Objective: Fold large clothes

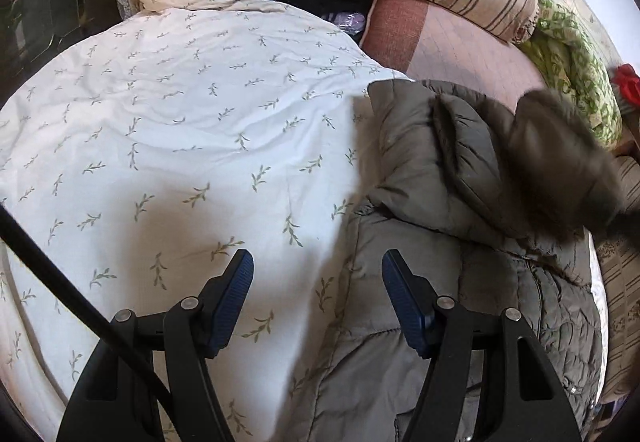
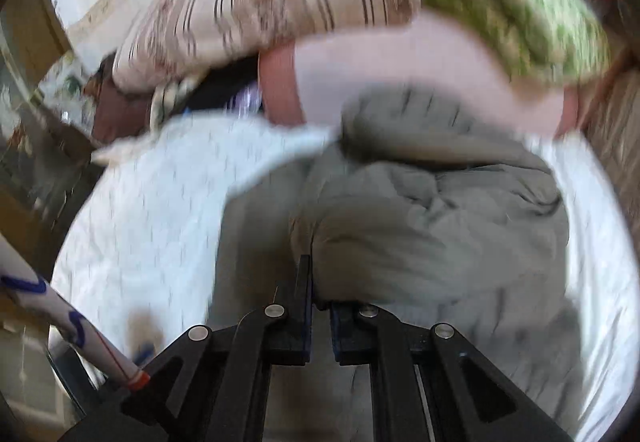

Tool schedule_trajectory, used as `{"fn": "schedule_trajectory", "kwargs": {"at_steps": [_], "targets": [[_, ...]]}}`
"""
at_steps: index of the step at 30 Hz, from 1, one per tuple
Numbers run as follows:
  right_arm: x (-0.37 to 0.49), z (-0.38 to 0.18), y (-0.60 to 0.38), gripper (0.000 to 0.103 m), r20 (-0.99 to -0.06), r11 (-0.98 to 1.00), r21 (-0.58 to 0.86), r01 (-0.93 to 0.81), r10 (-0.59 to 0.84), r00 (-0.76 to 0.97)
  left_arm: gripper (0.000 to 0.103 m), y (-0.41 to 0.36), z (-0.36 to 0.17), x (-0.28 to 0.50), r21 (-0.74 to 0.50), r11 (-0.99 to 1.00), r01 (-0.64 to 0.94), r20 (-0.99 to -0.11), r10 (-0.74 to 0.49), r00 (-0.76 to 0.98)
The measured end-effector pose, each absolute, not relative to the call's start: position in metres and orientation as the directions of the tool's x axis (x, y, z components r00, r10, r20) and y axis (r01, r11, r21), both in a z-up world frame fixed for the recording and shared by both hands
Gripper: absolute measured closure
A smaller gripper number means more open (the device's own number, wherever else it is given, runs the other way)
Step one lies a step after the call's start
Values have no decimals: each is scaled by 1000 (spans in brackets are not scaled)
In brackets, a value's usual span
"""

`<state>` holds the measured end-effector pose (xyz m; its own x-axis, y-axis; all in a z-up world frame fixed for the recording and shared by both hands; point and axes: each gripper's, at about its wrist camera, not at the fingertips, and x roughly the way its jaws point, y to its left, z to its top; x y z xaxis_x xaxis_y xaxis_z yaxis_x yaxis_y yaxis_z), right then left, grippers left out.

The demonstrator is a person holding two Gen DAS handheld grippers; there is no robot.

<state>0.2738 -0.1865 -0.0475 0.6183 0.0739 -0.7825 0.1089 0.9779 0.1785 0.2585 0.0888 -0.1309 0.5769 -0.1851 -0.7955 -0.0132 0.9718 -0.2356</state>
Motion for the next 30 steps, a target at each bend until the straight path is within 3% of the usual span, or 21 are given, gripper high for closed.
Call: {"fn": "schedule_trajectory", "kwargs": {"at_steps": [5, 9, 11, 12, 13, 17, 20, 24, 27, 30], "targets": [[284, -149, -199, 95, -852, 949, 234, 213, 94, 515, 37, 90, -135, 261, -216, 976, -34, -806, -159, 570], [299, -174, -210, 90, -860, 940, 252, 232, 108, 498, 37, 91, -134, 258, -211, 977, -37, -804, -152, 575], [288, -163, -213, 65, -847, 926, 307, 220, 160, 508, 37, 91, -132, 256, -212, 977, -35, -799, -152, 581], [278, -155, -212, 47, -836, 927, 327, 185, 193, 513, 37, 91, -132, 256, -208, 978, -35, -798, -149, 584], [265, -144, -209, 41, -828, 937, 314, 151, 193, 527, 37, 90, -131, 255, -204, 978, -35, -798, -146, 585], [220, -103, -203, 41, -809, 971, 233, 61, 159, 566, 37, 86, -130, 252, -181, 983, -28, -796, -130, 591], [210, -66, -216, 41, -751, 993, 77, 84, 2, 661, 37, 82, -130, 251, -168, 985, -21, -794, -123, 596], [261, -45, -233, 41, -653, 968, -143, 205, -248, 716, 37, 77, -131, 251, -148, 989, -6, -796, -115, 594], [309, -75, -253, 41, -684, 941, -181, 286, -330, 651, 37, 76, -129, 250, -147, 989, 1, -793, -118, 598], [324, -135, -273, 41, -816, 944, -107, 313, -263, 515, 37, 78, -127, 250, -165, 986, 7, -792, -137, 595]]}}
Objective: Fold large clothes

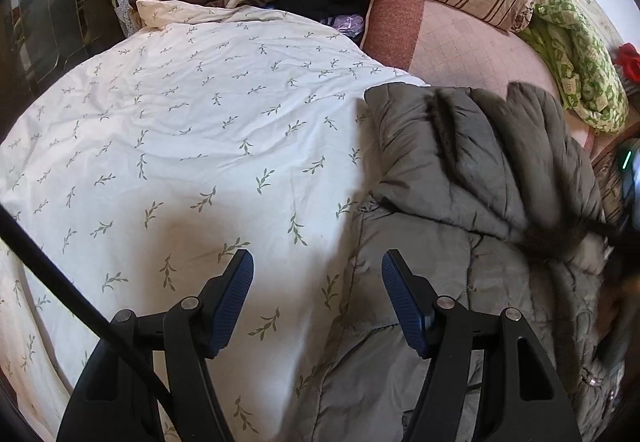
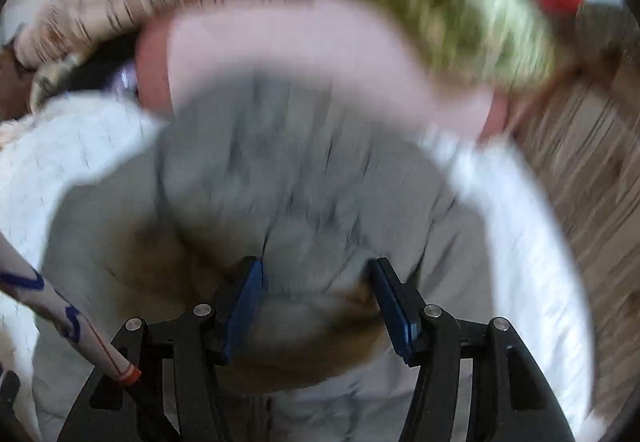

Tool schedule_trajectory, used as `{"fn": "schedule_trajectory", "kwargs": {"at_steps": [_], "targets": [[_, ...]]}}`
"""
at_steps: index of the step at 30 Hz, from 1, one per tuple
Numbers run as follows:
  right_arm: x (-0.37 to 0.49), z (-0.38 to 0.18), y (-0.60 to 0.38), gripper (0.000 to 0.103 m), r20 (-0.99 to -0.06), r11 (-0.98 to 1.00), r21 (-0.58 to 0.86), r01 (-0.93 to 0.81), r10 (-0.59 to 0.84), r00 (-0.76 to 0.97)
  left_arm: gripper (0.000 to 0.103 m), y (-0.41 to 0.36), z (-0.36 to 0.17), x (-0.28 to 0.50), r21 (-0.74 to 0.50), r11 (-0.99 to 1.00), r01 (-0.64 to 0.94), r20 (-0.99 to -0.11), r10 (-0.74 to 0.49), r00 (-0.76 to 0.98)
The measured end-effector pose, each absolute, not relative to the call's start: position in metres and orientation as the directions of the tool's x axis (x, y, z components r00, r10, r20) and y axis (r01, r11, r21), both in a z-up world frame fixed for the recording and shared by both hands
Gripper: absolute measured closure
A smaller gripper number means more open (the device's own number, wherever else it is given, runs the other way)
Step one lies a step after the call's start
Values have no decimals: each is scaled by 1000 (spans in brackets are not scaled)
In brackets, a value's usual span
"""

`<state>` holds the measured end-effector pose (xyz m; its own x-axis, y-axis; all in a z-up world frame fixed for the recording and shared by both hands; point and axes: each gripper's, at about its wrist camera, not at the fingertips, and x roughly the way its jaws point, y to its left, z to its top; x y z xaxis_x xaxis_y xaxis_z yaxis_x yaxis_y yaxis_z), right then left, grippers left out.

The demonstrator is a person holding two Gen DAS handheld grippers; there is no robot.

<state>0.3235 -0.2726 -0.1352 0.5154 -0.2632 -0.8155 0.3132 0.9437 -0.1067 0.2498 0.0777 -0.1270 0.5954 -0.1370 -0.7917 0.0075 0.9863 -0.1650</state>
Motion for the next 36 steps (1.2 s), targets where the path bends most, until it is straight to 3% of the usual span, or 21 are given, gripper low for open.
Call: {"fn": "schedule_trajectory", "kwargs": {"at_steps": [4, 7, 13, 20, 24, 30, 36], "targets": [[302, -176, -271, 41, -839, 950, -113, 292, -248, 484, 37, 75, -126, 247, -165, 986, 16, -790, -142, 597], [300, -156, -283, 41, -847, 949, -60, 310, -213, 487, 37, 73, -125, 244, -154, 988, 17, -789, -133, 599], [279, -90, -252, 41, -733, 962, -14, 271, -194, 652, 37, 72, -127, 244, -140, 990, 10, -790, -118, 602], [327, -166, -199, 41, -840, 972, -38, 234, -158, 520, 37, 71, -128, 245, -122, 992, 18, -791, -108, 603], [315, -151, -200, 41, -830, 976, -29, 214, -143, 539, 37, 73, -126, 242, -124, 992, 16, -784, -107, 612], [222, -101, -261, 36, -820, 964, 165, 210, 16, 573, 37, 74, -115, 225, -103, 995, 16, -760, -89, 644], [92, -74, -353, 26, -817, 917, 210, 338, -25, 576, 37, 82, -111, 190, -149, 986, 71, -772, -161, 615]]}}
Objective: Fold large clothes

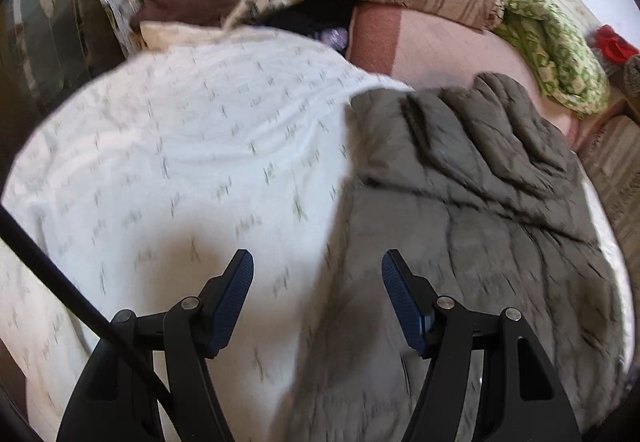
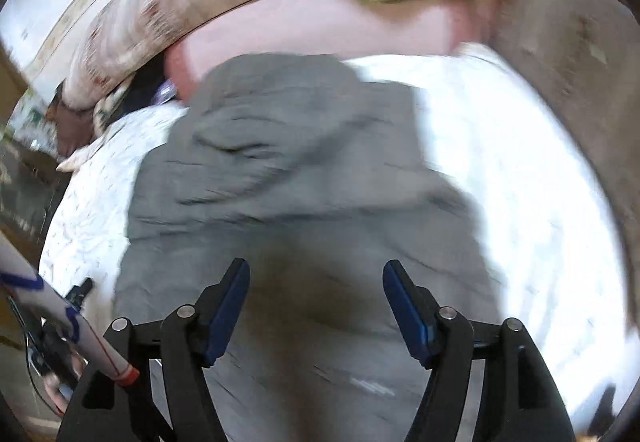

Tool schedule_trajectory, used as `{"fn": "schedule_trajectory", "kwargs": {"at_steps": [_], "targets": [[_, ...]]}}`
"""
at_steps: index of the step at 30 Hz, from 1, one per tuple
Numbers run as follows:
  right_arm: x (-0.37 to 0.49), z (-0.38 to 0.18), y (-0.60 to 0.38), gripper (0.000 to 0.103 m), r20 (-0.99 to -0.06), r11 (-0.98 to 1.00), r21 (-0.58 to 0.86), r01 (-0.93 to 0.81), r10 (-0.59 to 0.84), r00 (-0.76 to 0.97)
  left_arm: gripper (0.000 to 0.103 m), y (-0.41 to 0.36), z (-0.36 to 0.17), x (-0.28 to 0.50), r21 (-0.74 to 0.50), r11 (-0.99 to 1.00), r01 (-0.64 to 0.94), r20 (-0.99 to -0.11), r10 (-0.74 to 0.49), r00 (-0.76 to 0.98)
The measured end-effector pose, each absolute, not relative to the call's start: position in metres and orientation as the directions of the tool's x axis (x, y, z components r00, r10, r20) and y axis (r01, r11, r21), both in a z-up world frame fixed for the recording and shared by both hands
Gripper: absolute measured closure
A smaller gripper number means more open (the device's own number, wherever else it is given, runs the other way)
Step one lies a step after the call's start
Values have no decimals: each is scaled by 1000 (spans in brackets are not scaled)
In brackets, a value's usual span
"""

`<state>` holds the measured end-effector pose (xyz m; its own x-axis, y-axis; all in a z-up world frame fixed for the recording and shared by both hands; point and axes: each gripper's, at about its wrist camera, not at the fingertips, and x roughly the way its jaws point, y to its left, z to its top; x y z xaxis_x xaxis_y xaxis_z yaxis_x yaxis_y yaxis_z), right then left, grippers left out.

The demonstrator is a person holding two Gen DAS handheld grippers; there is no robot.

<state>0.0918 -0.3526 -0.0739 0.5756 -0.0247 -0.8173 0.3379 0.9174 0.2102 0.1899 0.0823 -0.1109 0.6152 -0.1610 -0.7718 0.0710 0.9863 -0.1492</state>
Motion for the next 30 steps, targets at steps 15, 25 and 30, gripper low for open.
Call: {"fn": "schedule_trajectory", "kwargs": {"at_steps": [15, 25, 30], "targets": [[-36, -170, -493, 19, -801, 742, 418, 524, 29, 598, 37, 114, -175, 157, -424, 905, 41, -839, -410, 358], [-19, -212, -476, 18, -740, 693, 590, 414, 259, 620, 37, 92, -177, 117, -518, 845, 129, -807, -533, 255], [-42, -219, -470, 38, -688, 640, 680, 358, 390, 611, 37, 94, -178, 94, -555, 816, 159, -779, -577, 246]]}}
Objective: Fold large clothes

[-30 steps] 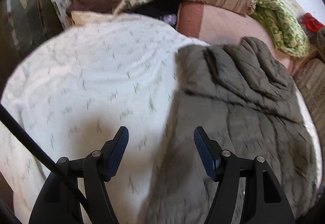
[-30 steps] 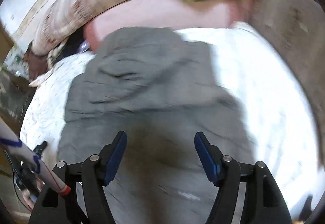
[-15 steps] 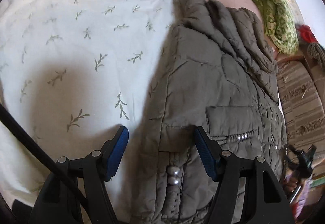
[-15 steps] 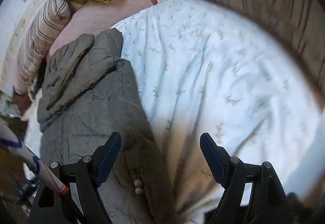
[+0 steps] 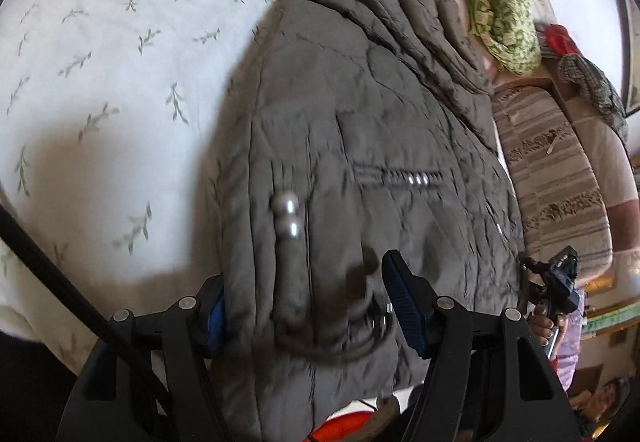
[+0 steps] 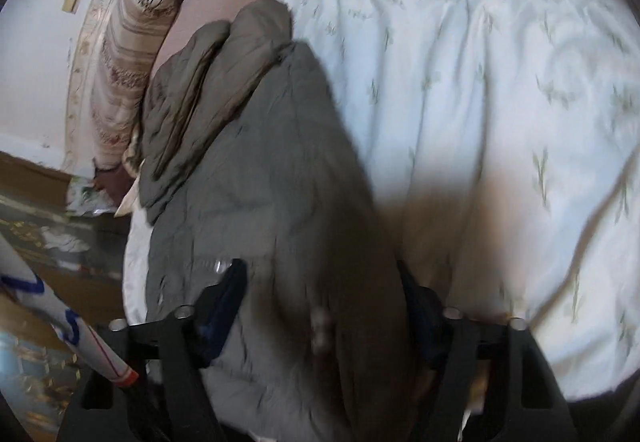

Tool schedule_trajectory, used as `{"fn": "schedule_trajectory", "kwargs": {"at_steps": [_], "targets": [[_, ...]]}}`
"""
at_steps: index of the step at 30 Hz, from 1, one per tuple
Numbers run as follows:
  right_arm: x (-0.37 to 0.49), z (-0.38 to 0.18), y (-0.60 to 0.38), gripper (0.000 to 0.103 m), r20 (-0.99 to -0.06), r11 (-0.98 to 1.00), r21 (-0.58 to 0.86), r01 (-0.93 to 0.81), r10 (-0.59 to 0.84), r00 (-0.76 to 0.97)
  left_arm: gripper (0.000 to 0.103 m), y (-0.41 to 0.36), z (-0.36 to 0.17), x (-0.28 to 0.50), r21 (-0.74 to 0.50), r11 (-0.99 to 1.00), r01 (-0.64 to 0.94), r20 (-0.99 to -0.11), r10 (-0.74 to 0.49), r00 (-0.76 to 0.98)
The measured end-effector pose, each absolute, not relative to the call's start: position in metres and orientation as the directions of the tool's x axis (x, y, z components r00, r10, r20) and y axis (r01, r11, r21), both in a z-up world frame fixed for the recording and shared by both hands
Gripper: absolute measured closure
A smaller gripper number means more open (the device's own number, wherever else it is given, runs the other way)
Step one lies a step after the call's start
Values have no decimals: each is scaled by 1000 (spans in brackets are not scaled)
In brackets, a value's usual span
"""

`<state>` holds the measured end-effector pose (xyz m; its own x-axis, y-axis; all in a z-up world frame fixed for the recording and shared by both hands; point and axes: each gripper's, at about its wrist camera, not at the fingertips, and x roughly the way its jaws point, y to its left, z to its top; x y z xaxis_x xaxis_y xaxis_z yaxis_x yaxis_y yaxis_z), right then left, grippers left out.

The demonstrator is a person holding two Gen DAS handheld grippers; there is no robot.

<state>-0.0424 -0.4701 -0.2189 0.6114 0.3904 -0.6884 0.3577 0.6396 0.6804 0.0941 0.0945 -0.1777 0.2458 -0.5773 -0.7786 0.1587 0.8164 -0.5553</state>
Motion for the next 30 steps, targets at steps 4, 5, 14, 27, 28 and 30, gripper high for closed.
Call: {"fn": "schedule_trajectory", "kwargs": {"at_steps": [4, 5, 14, 27, 28, 30], "targets": [[-63, -222, -455, 44, -701, 660, 671, 339, 414, 581, 37, 91, -187, 85, -619, 763, 188, -735, -647, 204], [-68, -223, -450, 44, -698, 658, 674, 335, 421, 579, 37, 91, -187, 83, -616, 763, 195, -733, -647, 212], [-87, -229, -412, 53, -709, 680, 664, 311, 440, 551, 37, 75, -183, 68, -560, 791, 245, -751, -610, 253], [-94, -232, -399, 75, -718, 688, 640, 342, 378, 584, 79, 47, -158, 59, -367, 902, 227, -837, -426, 344], [-95, -227, -399, 79, -715, 690, 641, 336, 377, 589, 82, 46, -147, 55, -352, 905, 238, -830, -419, 368], [-101, -210, -402, 84, -681, 686, 662, 302, 384, 623, 85, 49, -123, 46, -344, 903, 256, -804, -424, 417]]}}
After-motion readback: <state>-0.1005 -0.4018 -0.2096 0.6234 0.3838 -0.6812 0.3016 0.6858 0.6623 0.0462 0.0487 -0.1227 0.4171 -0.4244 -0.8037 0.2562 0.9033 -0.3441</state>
